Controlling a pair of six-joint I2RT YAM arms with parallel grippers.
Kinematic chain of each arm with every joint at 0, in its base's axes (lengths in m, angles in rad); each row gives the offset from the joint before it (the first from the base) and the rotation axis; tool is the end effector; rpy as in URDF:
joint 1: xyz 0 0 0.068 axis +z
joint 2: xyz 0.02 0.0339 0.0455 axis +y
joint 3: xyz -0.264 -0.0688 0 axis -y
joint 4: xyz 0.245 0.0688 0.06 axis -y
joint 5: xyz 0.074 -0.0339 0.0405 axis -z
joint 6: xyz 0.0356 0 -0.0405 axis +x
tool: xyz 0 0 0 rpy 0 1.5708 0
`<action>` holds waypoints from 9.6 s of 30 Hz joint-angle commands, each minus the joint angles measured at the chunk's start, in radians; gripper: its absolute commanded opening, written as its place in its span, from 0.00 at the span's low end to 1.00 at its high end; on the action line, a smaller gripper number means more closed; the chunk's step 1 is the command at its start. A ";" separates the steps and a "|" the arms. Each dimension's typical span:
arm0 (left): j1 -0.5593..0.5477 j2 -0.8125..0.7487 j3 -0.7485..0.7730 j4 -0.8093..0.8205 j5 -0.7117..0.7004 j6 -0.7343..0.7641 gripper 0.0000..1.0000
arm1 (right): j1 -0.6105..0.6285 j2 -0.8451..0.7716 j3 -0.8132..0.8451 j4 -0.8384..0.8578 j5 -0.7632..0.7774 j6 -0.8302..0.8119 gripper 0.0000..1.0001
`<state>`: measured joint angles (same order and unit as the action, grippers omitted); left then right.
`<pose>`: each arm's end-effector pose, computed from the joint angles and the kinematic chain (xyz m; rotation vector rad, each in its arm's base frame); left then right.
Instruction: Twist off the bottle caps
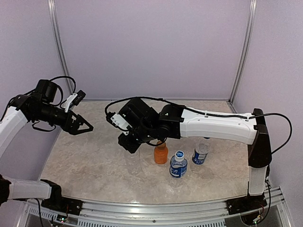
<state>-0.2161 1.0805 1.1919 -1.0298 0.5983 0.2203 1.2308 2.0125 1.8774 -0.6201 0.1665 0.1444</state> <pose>0.1864 -0.0615 0.3511 0.7623 2.2839 -0.7368 0.1600 0.4347 0.3038 -1.1496 2.0689 0.4960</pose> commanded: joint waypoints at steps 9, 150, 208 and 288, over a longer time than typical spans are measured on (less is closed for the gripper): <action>-0.028 -0.002 -0.004 -0.047 0.030 0.042 0.99 | 0.013 -0.055 -0.015 0.044 -0.025 0.012 0.00; -0.625 -0.021 0.160 -0.056 -0.174 0.463 0.50 | 0.121 -0.393 -0.337 0.205 0.081 -1.210 0.00; -0.635 -0.053 -0.047 0.555 -0.759 0.570 0.50 | -0.150 -0.385 -0.216 0.399 -0.373 0.228 0.00; -0.675 -0.110 -0.150 0.626 -0.776 0.572 0.50 | -0.046 -0.467 -0.321 0.499 -0.012 0.246 0.67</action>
<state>-0.8825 0.9848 1.0531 -0.4301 -0.1818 0.7876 1.2091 1.5574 1.6051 -0.1051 0.1852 0.3286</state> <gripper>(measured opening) 0.502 0.683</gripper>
